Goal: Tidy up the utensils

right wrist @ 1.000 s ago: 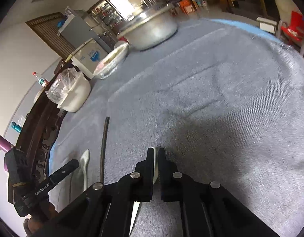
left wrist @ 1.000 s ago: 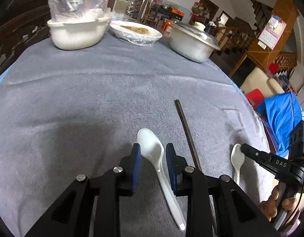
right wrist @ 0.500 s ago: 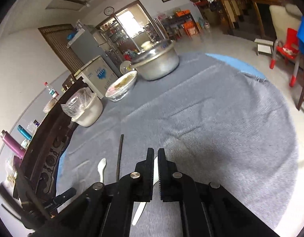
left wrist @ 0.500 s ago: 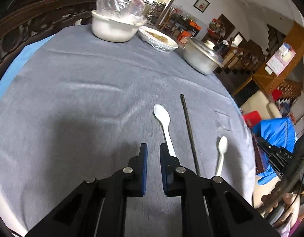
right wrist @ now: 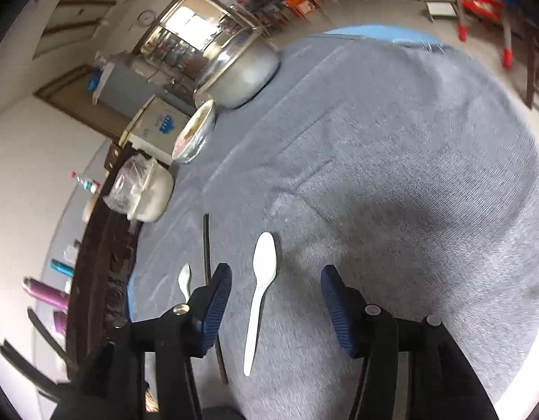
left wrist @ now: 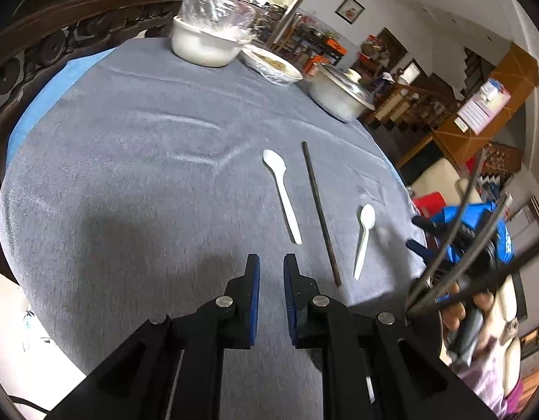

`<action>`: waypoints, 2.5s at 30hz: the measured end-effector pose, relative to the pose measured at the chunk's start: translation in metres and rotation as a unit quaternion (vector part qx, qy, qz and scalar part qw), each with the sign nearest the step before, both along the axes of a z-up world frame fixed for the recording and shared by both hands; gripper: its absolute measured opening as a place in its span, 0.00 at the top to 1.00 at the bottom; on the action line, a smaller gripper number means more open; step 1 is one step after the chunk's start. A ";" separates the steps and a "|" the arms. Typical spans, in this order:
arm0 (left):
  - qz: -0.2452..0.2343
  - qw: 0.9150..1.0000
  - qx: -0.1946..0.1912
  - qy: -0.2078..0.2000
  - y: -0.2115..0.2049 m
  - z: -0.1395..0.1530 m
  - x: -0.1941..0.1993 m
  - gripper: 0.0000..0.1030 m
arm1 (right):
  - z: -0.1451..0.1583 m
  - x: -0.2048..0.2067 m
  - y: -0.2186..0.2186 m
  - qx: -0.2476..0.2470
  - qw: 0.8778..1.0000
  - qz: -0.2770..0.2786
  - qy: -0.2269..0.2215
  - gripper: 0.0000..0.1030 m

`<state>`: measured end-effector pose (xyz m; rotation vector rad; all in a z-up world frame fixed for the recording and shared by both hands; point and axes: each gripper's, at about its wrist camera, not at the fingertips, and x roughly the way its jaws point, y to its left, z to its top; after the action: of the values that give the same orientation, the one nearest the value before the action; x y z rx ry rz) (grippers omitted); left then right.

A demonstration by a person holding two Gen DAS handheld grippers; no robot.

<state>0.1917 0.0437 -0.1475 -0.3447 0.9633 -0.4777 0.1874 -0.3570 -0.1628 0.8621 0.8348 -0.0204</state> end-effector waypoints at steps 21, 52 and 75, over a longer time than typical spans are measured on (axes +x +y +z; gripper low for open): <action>-0.065 0.992 -0.016 -0.108 -0.015 0.058 -0.048 0.41 | -0.027 0.064 0.054 -0.108 0.993 0.047 0.017 0.98; -0.033 0.997 0.039 -0.061 -0.025 0.044 -0.084 0.41 | 0.180 -0.133 0.120 -0.270 0.898 0.005 -0.347 0.98; 0.012 0.989 0.126 -0.071 -0.012 0.041 -0.081 0.41 | 0.121 -0.120 0.207 -0.371 0.866 0.109 -0.317 0.98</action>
<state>0.1103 0.0316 -0.1063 -0.0919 0.8675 -0.3473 0.0676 -0.1503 -0.0419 0.0115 0.2403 0.1297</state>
